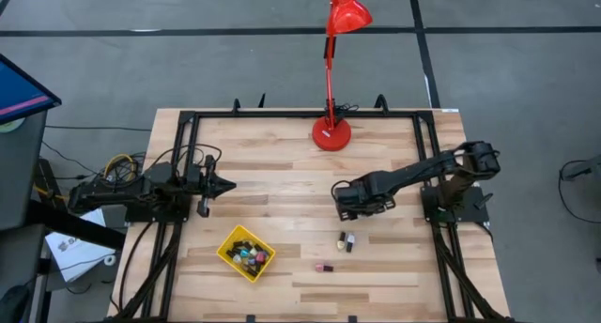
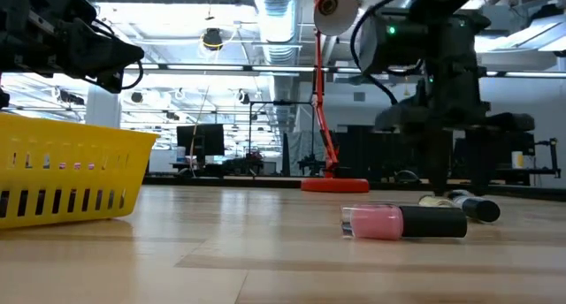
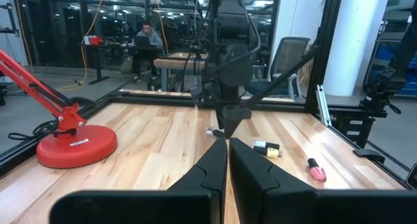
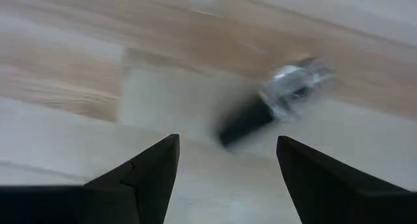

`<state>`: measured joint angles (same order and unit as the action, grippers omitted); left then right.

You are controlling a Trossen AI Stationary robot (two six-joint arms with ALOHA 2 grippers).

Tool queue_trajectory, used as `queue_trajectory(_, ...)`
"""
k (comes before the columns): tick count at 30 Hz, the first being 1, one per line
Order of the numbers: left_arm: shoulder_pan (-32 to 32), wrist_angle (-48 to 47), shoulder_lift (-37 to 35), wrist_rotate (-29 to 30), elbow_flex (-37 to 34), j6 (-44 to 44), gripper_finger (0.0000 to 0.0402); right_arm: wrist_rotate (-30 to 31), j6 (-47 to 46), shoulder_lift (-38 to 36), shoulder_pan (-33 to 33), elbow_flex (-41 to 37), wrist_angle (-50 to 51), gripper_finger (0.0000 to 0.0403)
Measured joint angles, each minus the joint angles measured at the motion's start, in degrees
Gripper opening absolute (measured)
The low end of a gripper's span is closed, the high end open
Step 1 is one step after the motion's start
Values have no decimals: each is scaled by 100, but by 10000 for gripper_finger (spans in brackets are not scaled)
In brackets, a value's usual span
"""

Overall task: Pick & Place Nail Polish
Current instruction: Put the transparent nail polish bottle into the yellow basket

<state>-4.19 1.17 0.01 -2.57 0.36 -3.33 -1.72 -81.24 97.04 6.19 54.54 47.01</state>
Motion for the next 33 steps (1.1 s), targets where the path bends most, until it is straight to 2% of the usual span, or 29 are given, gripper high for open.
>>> queue_trajectory(5, 0, 4, -2, 0, -2, 2, 13, -163, 7, 321, -76, 24, -63, 246)
queue_trajectory(10, -2, 9, -2, -2, -2, 0, 13, -189, 39, 301, -110, 13, -98, 237)
queue_trajectory(17, 0, 9, -2, -2, -2, 2, 13, -552, 759, -497, -69, -7, -47, 235)
queue_trajectory(20, 0, 9, -2, -2, -2, 2, 13, -542, 1354, -855, -11, 0, 57, 235)
queue_trajectory(24, -1, 11, -2, -3, -2, 1, 13, -69, 2634, -949, -100, 0, 446, 235)
queue_trajectory(29, 0, 13, -2, -4, -2, 2, 13, 7, 4553, -544, -257, 0, 413, 235)
queue_trajectory(33, -1, 12, -2, -3, -2, 1, 13, 53, 5262, -59, -302, 1, 323, 235)
